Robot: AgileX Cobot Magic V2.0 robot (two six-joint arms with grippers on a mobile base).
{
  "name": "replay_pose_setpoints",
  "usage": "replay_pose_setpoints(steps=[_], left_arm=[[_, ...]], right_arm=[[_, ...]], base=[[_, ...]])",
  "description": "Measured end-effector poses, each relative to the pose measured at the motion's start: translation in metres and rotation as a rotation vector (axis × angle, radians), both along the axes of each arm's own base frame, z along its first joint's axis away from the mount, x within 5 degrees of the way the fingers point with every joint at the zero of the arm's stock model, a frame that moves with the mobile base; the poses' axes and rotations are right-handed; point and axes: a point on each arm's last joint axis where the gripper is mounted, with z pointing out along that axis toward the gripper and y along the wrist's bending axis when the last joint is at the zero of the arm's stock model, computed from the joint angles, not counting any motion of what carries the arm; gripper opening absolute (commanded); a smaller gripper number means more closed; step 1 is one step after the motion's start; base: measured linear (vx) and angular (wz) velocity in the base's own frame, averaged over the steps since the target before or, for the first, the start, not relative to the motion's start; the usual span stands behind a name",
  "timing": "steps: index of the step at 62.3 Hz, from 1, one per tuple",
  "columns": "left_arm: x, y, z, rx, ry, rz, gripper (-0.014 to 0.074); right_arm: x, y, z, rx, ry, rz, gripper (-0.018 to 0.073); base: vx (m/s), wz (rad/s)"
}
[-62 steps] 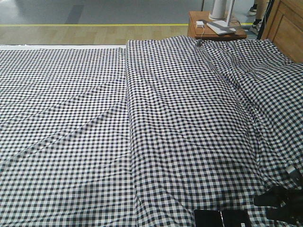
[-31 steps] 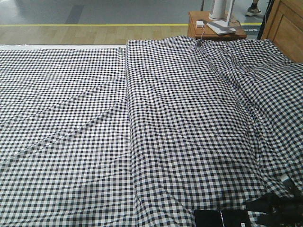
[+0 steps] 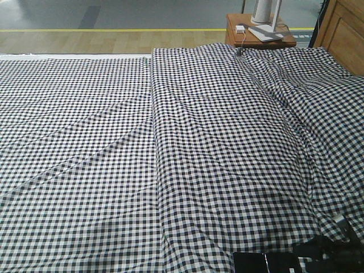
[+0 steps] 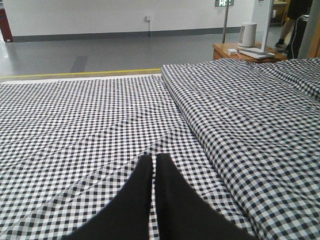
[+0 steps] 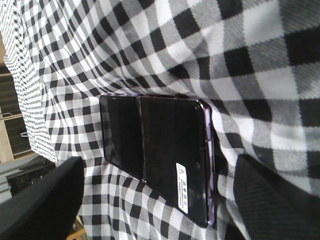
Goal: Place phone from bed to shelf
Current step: 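Lower the right gripper toward the black phone at the bed edge, then close the right gripper on the black phone's edge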
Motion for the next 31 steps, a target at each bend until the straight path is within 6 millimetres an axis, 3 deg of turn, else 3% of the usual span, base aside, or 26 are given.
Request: replay_pose_setpoints(steps=[15, 31], left_arm=[[0.000, 0.000, 0.000, 0.000, 0.000, 0.000, 0.0001], [0.000, 0.000, 0.000, 0.000, 0.000, 0.000, 0.0001]], right_arm=[[0.002, 0.003, 0.000, -0.004, -0.005, 0.010, 0.0571], [0.017, 0.034, -0.004, -0.067, -0.012, 0.147, 0.0571]], base=[[0.00, 0.00], [0.00, 0.00]])
